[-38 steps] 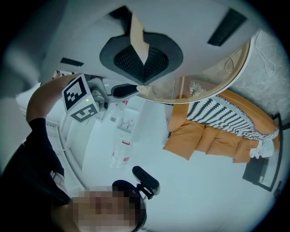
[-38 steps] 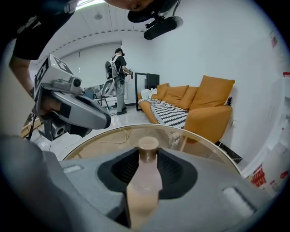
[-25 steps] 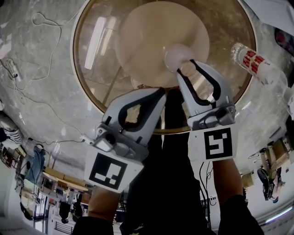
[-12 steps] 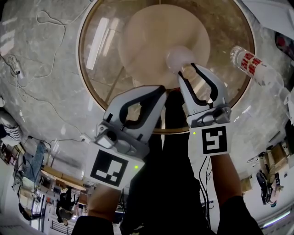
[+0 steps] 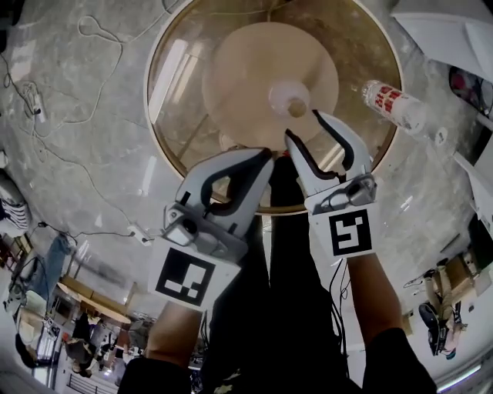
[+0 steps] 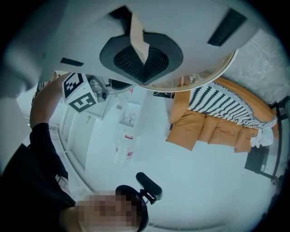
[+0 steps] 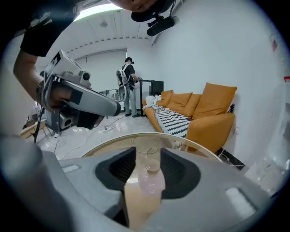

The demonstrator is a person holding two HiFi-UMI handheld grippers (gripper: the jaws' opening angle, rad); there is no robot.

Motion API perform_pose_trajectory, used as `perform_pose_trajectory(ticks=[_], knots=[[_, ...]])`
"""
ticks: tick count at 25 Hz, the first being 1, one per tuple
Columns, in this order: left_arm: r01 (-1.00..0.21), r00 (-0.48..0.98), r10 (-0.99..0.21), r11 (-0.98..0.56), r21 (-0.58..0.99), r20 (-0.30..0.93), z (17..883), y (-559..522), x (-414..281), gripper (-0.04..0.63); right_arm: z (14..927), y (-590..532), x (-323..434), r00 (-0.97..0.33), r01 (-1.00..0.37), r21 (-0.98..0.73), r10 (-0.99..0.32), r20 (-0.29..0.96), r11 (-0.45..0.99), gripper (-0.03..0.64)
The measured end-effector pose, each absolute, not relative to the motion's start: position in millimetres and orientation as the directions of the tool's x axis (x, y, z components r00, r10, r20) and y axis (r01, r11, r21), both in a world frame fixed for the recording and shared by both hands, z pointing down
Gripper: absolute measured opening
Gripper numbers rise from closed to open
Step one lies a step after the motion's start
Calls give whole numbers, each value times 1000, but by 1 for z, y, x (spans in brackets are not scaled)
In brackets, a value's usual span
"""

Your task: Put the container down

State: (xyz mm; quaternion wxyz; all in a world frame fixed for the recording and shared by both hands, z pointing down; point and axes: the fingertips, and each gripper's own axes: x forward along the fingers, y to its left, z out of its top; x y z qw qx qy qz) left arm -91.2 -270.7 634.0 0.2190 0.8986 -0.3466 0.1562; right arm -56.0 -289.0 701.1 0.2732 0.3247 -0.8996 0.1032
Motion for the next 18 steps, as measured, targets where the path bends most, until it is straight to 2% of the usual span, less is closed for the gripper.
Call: perform_pose_trajectory(ticks=[1,3,11,18], knots=[[-697,705,-563,-661,279,431,621,-269,-91,5,686,-286,-57,-647,-638,-12,-527,552,770,138],[-711,693,-582,-648,273,425,594,-265,-90,5,651,-283,-57,-657,-644,-19,-541,525,764,-3],[-763,646,-646,-562,320,407,472,-220,-85,5,489,-255,-53,-762,-619,-222,-508,402,753,-5],[-785,618,-711,-582,211,335,349,-204,-68,5,335,-241,-21,-801,-584,-160,-533,272,796,-6]])
